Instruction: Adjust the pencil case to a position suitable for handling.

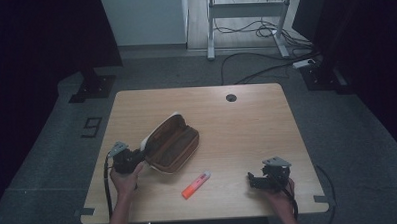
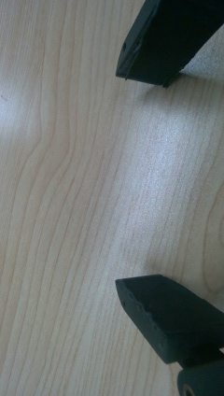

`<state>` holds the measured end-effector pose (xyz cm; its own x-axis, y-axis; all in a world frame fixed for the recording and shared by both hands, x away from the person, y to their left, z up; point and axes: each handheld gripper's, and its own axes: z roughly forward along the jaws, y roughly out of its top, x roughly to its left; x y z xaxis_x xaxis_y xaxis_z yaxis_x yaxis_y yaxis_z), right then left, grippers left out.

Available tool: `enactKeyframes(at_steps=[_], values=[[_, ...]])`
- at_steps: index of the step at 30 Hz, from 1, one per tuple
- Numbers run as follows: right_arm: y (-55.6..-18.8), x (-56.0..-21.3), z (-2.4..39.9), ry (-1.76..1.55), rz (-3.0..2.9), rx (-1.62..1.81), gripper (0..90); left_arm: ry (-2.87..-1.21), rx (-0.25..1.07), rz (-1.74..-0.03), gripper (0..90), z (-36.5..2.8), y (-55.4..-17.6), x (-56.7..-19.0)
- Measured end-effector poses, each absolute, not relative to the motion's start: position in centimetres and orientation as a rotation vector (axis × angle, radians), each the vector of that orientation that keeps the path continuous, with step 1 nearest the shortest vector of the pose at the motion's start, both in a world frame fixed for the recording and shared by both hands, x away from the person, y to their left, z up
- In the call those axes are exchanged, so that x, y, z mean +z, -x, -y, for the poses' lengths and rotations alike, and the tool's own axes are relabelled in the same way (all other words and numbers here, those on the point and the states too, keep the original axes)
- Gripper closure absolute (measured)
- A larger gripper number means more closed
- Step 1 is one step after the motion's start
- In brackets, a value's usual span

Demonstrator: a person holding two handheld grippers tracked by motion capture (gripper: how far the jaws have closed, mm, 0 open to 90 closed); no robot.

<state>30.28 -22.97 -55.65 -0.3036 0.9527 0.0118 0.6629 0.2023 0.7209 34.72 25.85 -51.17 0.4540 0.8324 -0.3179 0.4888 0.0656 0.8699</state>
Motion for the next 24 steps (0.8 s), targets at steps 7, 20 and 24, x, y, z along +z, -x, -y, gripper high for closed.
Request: enactKeyframes(at_steps=[7,20,24], values=[[-30.3,-55.7,23.0,-1.501,-2.042,0.882,1.4,-1.657,0.436,-1.157,77.5,-25.4,-34.5,-51.3],[-30.3,-55.7,23.0,-1.501,-2.043,0.880,1.4,-1.670,0.397,-1.176,71.1,-25.5,-34.3,-52.3],[-30.3,-55.7,23.0,-1.501,-2.043,0.880,1.4,-1.682,0.391,-1.165,57.1,-25.2,-34.2,-52.1]])
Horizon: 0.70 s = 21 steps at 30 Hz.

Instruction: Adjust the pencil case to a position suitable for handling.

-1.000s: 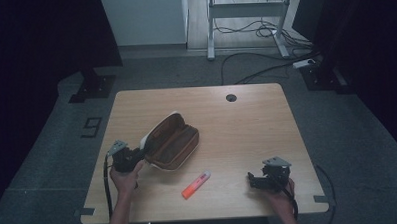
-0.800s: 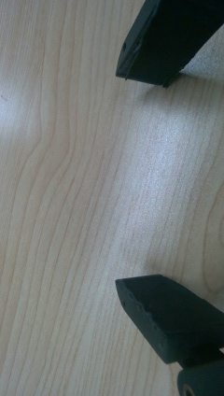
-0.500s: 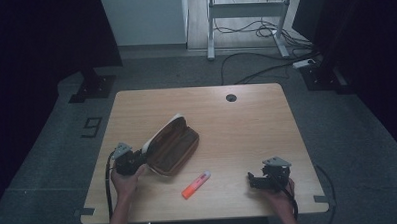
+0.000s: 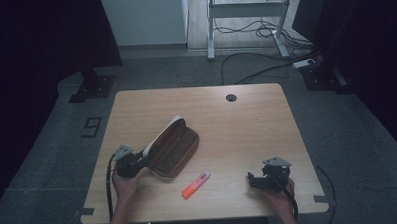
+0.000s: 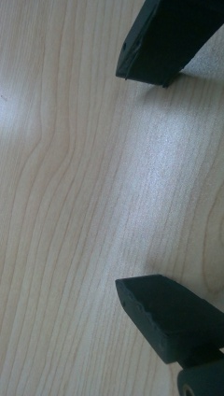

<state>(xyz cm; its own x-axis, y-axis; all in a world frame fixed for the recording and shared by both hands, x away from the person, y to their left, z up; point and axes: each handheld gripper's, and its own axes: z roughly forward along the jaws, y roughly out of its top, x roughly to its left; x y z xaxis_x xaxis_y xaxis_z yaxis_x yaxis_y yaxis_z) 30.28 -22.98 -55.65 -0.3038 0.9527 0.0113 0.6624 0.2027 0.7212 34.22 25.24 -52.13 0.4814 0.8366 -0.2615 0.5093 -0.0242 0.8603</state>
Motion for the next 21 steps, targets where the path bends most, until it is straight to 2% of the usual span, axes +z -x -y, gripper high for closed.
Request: enactKeyframes(at_steps=[3,7,11,21], values=[[-30.3,-55.7,23.0,-1.501,-2.043,0.880,1.4,-1.715,0.389,-1.157,36.9,-25.0,-34.1,-52.1],[-30.3,-55.7,23.0,-1.501,-2.043,0.880,1.4,-1.726,0.417,-1.142,26.3,-25.0,-33.6,-51.8],[-30.3,-55.7,23.0,-1.501,-2.043,0.880,1.4,-1.739,0.436,-1.131,21.9,-25.2,-33.2,-51.5],[-30.3,-55.7,23.0,-1.501,-2.042,0.882,1.4,-1.700,0.469,-1.130,21.3,-26.5,-31.3,-50.2]])
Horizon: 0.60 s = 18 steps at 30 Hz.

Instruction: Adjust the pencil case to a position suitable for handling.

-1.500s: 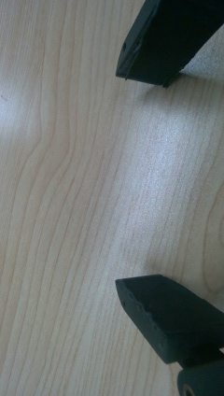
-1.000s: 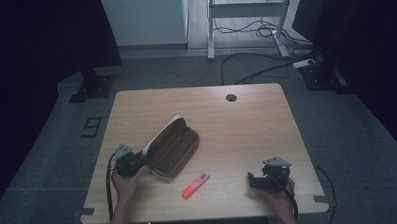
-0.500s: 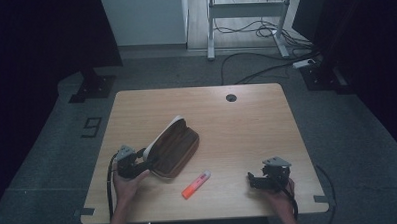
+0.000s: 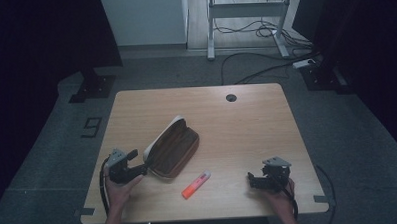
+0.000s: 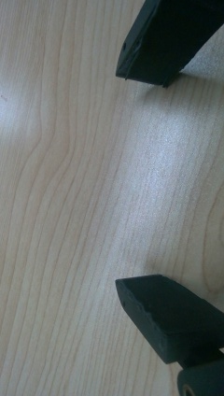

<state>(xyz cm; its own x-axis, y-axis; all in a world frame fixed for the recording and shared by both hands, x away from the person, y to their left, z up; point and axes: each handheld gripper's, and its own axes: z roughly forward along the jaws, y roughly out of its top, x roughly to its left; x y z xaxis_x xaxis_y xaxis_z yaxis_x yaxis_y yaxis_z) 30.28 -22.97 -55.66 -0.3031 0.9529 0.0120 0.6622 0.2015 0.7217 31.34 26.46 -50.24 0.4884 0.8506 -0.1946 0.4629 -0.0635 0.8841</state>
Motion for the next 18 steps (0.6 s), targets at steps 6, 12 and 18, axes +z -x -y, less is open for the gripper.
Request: enactKeyframes(at_steps=[6,12,18], values=[[-30.3,-55.6,23.0,-1.501,-2.043,0.880,1.4,-1.697,0.476,-1.117,23.2,-27.0,-30.0,-49.6],[-30.3,-55.7,23.0,-1.501,-2.043,0.880,1.5,-1.677,0.456,-1.103,27.0,-27.1,-28.7,-48.8],[-30.3,-55.7,23.0,-1.501,-2.043,0.881,1.5,-1.674,0.420,-1.085,29.2,-27.0,-27.4,-48.5]])
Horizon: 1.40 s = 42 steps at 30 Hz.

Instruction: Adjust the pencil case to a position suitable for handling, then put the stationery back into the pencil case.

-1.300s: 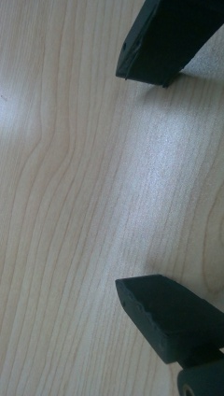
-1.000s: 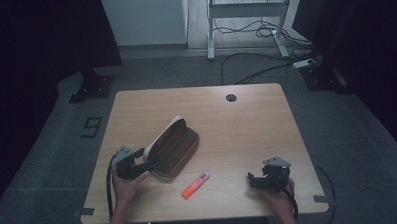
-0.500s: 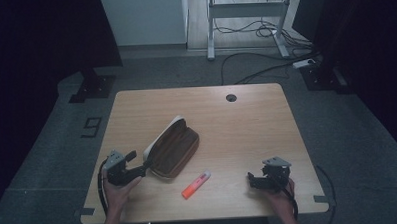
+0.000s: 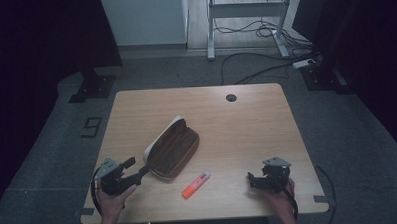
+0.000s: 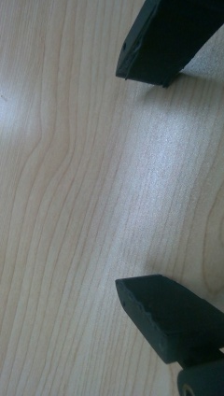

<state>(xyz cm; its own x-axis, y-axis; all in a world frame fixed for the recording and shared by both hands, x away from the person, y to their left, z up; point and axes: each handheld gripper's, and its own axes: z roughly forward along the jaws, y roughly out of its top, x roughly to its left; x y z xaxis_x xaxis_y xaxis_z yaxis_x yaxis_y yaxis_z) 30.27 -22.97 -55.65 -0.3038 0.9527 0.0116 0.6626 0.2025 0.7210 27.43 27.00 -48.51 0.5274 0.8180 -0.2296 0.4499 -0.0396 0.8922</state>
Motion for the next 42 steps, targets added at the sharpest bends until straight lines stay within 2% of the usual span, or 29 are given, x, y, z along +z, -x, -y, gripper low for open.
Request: enactKeyframes(at_steps=[8,42], values=[[-30.3,-55.7,23.0,-1.501,-2.043,0.881,1.5,-1.702,0.376,-1.051,31.1,-25.6,-26.6,-48.7],[-30.3,-55.7,23.0,-1.500,-2.043,0.880,1.5,-1.868,0.336,-0.960,34.7,-18.9,-26.0,-50.8]])
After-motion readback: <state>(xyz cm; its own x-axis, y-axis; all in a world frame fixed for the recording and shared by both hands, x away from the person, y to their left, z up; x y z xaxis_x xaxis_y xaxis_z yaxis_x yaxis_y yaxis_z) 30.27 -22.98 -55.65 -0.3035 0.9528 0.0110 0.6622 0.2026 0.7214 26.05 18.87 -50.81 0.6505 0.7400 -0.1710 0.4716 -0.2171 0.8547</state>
